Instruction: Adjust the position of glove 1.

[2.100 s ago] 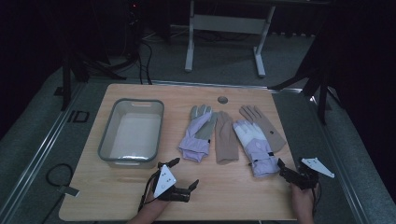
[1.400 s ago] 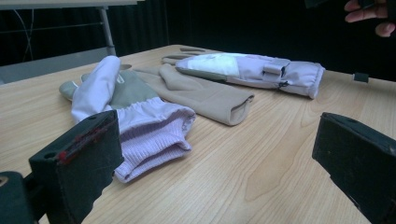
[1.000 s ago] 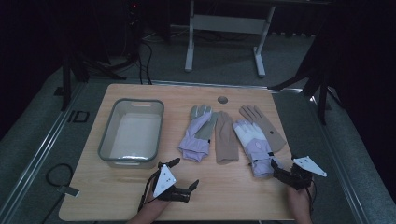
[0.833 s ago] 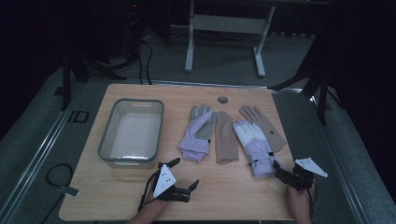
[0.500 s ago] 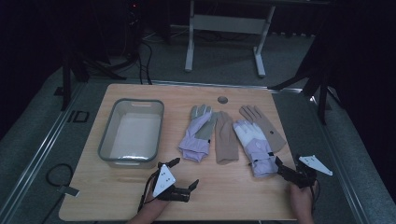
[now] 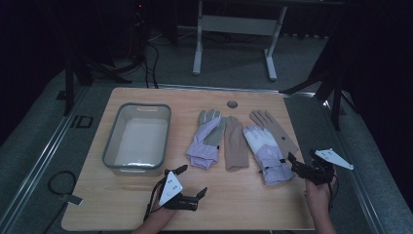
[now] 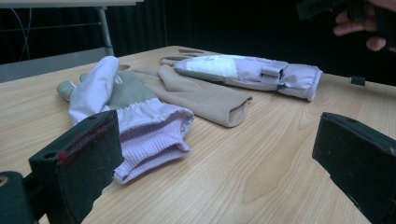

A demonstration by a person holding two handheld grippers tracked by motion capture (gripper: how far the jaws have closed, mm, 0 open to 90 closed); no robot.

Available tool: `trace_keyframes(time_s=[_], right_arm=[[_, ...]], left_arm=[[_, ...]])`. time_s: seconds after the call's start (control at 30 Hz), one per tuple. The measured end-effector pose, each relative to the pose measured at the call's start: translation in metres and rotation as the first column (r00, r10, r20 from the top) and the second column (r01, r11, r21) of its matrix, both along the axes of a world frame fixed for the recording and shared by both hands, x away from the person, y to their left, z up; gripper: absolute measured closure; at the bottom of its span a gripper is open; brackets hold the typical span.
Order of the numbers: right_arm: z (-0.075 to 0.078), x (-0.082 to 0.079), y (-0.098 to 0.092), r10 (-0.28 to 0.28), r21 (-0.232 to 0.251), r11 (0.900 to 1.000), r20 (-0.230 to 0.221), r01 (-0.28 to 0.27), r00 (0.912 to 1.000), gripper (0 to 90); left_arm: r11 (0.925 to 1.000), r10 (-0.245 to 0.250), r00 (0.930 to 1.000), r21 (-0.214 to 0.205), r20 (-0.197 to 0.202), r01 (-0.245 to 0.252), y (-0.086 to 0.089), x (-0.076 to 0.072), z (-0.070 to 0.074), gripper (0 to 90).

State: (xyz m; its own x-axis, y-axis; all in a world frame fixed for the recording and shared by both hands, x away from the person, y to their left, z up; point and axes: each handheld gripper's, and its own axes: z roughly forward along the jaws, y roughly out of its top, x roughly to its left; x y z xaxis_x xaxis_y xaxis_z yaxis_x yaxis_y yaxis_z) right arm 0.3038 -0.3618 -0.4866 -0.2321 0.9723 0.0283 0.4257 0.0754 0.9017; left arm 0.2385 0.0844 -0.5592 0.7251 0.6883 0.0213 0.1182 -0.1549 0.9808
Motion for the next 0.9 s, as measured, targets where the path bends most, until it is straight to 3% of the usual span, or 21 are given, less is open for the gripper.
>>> trace_keyframes(time_s=[0.13,0.3,0.4,0.47,0.63,0.77,0.9], right_arm=[[0.018,0.006,0.004,-0.014,-0.027,0.9995,0.018,0.014,0.9997,14.1],[0.035,0.015,0.005,-0.001,0.001,1.0,-0.004,0.001,1.0,15.5],[0.044,0.019,0.01,0.001,-0.012,0.9999,0.007,-0.001,1.0,15.0],[0.051,0.021,0.015,0.019,-0.014,0.9997,0.017,-0.019,0.9997,13.8],[0.066,0.032,0.033,0.095,-0.028,0.995,-0.023,-0.095,0.9952,15.7],[0.074,0.041,0.049,0.136,-0.044,0.9894,-0.044,-0.138,0.9897,15.6],[0.077,0.049,0.062,0.155,-0.051,0.986,-0.062,-0.159,0.9859,15.6]], left_arm=[[1.0,-0.002,1.0,0.0,0.003,0.002,0.0,0.0,0.0,1.6],[1.0,0.001,1.0,-0.005,-0.005,-0.001,0.0,0.0,0.0,1.6],[1.0,0.002,1.0,-0.004,-0.006,-0.002,0.0,0.0,0.0,1.6],[1.0,0.003,1.0,-0.006,-0.005,-0.003,0.0,0.0,0.0,1.6],[1.0,0.002,1.0,-0.009,-0.007,-0.002,0.0,0.001,0.0,1.6],[0.9994,0.003,0.9995,-0.033,-0.031,-0.004,0.003,0.003,0.0,1.6],[0.9998,0.004,0.9998,-0.021,-0.02,-0.005,0.002,0.002,0.0,1.6]])
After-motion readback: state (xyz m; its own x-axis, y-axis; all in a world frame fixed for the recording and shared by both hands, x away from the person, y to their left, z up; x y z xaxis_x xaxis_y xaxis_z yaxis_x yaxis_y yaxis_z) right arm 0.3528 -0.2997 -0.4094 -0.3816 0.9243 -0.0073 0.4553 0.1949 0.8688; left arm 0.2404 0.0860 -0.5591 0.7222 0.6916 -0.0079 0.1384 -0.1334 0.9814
